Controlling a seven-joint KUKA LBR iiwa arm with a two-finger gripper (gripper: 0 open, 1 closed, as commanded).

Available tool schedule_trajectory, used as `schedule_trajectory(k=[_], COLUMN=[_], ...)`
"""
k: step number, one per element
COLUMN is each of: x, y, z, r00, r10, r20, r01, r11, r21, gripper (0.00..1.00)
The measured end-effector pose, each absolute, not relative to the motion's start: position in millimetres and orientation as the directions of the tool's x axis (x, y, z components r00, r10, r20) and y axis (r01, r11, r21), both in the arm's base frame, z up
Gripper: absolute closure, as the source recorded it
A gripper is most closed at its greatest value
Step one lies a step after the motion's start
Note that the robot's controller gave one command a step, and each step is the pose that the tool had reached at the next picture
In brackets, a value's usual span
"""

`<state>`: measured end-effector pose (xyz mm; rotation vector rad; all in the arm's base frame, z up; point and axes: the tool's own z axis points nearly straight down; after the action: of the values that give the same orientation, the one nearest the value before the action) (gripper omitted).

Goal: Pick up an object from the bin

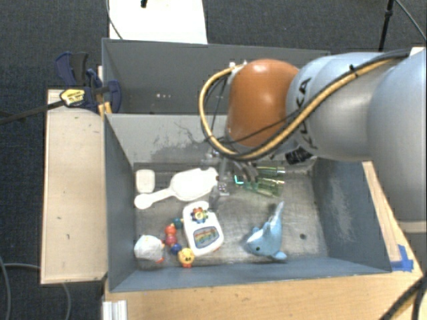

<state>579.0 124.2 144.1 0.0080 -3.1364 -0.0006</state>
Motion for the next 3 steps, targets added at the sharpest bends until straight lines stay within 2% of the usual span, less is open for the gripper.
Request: schedule_trajectory(k=[1,2,3], x=[581.1,588.7,590.8], y=[123.7,141.7,151.9], z=[148.4,110.6,90.0], r00=[-1.0,-0.966,-0.901], r10=[-0.002,-0.259,-0.433], r20=[-0.003,-0.009,-0.008], r01=[-0.002,-0.259,-0.433], r11=[1.0,0.966,0.901], r21=[0.001,-0.001,-0.001], gripper=[0.0,0.0,0.0])
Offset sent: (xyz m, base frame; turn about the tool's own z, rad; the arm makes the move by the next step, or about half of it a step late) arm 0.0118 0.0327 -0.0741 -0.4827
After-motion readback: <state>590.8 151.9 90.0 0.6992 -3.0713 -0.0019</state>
